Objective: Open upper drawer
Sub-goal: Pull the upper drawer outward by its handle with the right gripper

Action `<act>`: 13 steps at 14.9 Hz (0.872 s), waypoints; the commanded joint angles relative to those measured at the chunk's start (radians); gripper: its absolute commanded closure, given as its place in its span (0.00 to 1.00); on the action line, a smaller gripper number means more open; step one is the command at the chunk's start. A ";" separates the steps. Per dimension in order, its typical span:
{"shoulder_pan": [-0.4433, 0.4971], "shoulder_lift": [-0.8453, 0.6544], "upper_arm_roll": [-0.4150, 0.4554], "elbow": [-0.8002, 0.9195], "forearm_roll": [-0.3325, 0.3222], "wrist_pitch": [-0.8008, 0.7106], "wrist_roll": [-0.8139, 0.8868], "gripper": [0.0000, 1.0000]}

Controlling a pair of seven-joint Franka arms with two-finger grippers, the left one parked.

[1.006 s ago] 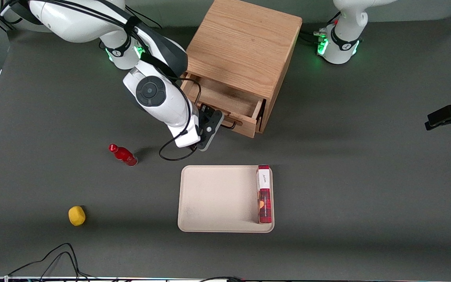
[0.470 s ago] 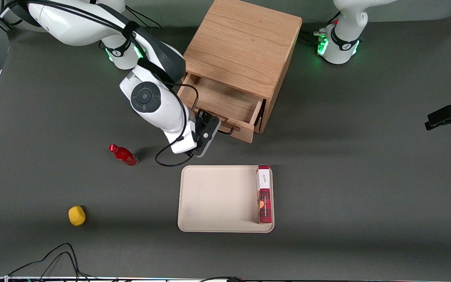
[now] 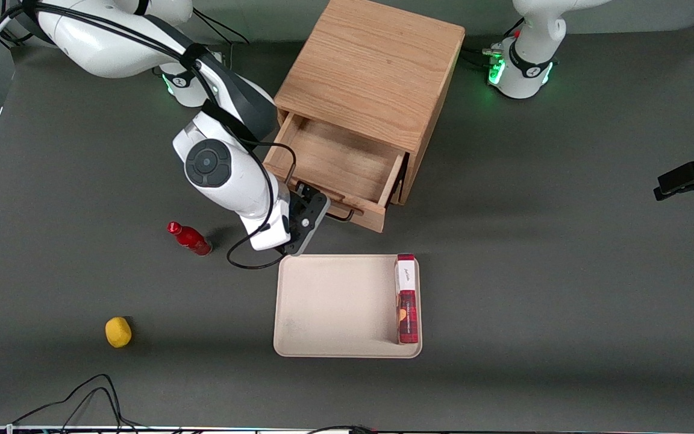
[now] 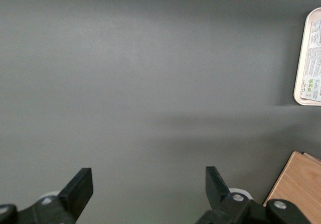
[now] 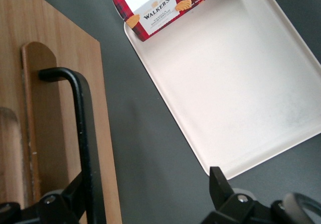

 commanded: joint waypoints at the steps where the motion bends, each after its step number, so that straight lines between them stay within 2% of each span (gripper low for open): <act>1: 0.018 0.022 -0.024 0.048 -0.017 0.003 -0.027 0.00; 13: 0.009 0.029 -0.072 0.065 -0.017 0.083 -0.076 0.00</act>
